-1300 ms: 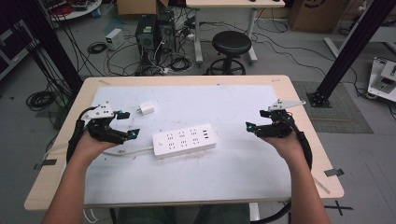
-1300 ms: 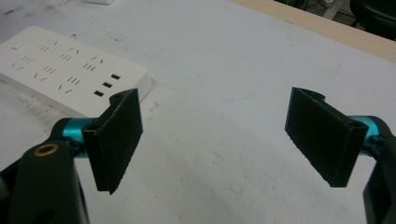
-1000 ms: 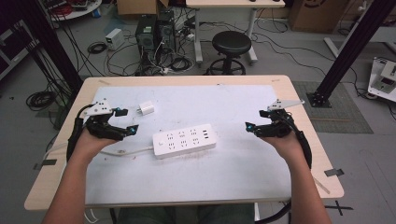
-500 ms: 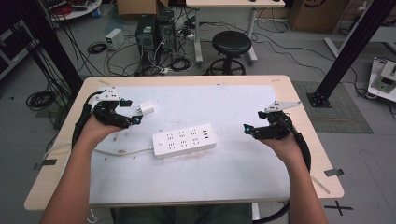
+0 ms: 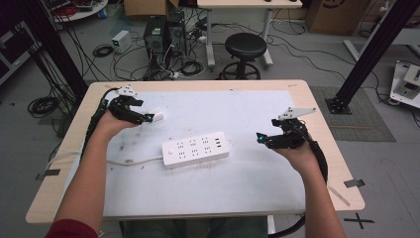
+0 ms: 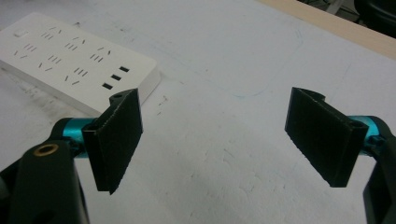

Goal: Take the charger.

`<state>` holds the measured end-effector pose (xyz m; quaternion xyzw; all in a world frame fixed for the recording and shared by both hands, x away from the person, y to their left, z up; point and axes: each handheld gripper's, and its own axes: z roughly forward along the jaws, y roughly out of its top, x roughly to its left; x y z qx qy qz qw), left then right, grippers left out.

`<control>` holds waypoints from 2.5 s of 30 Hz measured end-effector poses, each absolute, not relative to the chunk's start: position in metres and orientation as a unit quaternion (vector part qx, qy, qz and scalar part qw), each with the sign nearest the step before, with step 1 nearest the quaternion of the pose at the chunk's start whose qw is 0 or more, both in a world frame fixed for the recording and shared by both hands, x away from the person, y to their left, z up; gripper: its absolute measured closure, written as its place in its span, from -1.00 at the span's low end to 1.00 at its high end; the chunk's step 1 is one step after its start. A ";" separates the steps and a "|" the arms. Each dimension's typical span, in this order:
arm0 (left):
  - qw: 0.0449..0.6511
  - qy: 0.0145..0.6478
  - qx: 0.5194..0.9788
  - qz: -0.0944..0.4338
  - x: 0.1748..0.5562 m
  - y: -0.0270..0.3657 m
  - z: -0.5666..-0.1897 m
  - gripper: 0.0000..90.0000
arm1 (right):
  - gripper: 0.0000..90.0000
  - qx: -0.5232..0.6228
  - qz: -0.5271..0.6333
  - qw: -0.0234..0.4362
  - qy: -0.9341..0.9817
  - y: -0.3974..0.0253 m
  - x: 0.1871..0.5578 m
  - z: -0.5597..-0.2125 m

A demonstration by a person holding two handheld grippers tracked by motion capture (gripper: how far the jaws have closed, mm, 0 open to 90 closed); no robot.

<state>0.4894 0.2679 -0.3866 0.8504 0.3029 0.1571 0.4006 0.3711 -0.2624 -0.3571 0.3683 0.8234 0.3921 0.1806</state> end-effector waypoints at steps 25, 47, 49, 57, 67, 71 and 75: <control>0.376 0.302 0.867 0.125 0.535 0.262 -0.435 -0.61 | -0.57 0.378 0.383 0.177 0.824 -0.260 0.377 -0.364; 0.361 0.287 0.878 0.128 0.537 0.261 -0.443 -0.17 | -0.57 0.381 0.380 0.173 0.825 -0.257 0.378 -0.367; 0.362 0.289 0.877 0.127 0.537 0.261 -0.443 -0.17 | -0.57 0.380 0.380 0.173 0.825 -0.257 0.378 -0.367; 0.355 0.291 0.879 0.131 0.535 0.259 -0.441 -0.06 | -0.57 0.381 0.383 0.171 0.824 -0.257 0.379 -0.368; 0.361 0.284 0.877 0.145 0.517 0.258 -0.407 -0.06 | -0.57 0.377 0.392 0.171 0.821 -0.259 0.377 -0.365; 0.366 0.274 0.876 0.153 0.504 0.255 -0.388 -0.06 | -0.57 0.374 0.399 0.172 0.819 -0.260 0.375 -0.363; 0.378 0.268 0.873 0.155 0.488 0.253 -0.369 -0.06 | -0.57 0.372 0.405 0.171 0.818 -0.261 0.372 -0.361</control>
